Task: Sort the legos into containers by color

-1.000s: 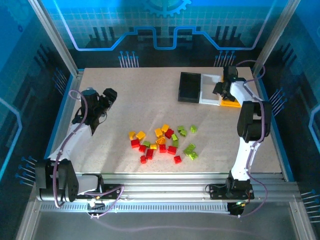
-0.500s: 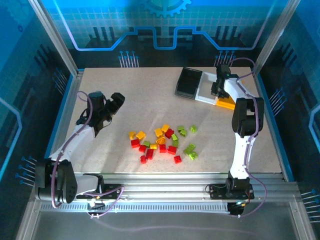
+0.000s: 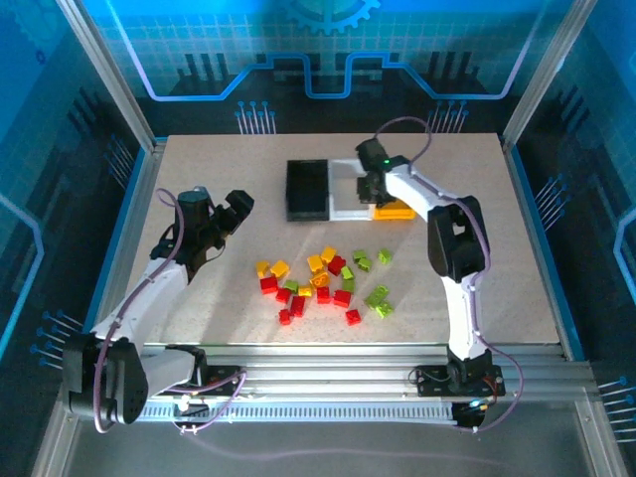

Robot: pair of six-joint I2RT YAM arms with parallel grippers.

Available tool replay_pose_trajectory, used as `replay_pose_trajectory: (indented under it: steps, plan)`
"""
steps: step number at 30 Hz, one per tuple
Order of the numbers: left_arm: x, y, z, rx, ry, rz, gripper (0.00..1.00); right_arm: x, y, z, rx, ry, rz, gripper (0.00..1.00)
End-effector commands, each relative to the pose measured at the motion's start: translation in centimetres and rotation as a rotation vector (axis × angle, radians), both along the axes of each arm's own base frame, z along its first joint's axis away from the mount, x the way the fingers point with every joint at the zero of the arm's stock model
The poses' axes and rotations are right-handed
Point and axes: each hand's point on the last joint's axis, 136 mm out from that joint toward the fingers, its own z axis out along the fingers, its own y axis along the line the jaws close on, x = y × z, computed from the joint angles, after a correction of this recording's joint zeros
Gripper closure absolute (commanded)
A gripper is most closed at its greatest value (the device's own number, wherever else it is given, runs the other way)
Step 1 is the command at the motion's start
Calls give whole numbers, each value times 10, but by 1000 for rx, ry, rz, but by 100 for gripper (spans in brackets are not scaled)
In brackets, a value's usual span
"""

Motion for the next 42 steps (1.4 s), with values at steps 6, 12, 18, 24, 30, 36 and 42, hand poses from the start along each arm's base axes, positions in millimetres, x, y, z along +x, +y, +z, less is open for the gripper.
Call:
replay_pose_trajectory:
  steps: [6,12,18,24,30,36,42]
  plan:
    - [-14,-3,-4,8,19,-27,1,-21,30,23,-6,-34,-15,100]
    - [-15,-2,-4,18,20,-28,1,-43,33,18,-21,-17,-43,100]
    - [-14,-3,-3,13,18,-35,1,-51,42,16,-33,-16,-24,100]
    - [-14,-6,-3,13,22,-50,1,-48,45,20,-18,-34,-14,68]
    - [-13,-11,3,2,10,-72,1,-46,55,64,60,-137,29,37]
    - [-16,-29,9,0,-2,-132,1,-83,37,78,77,-126,48,33]
    - [-22,-40,6,-16,3,-175,1,-130,-3,42,90,-13,30,38]
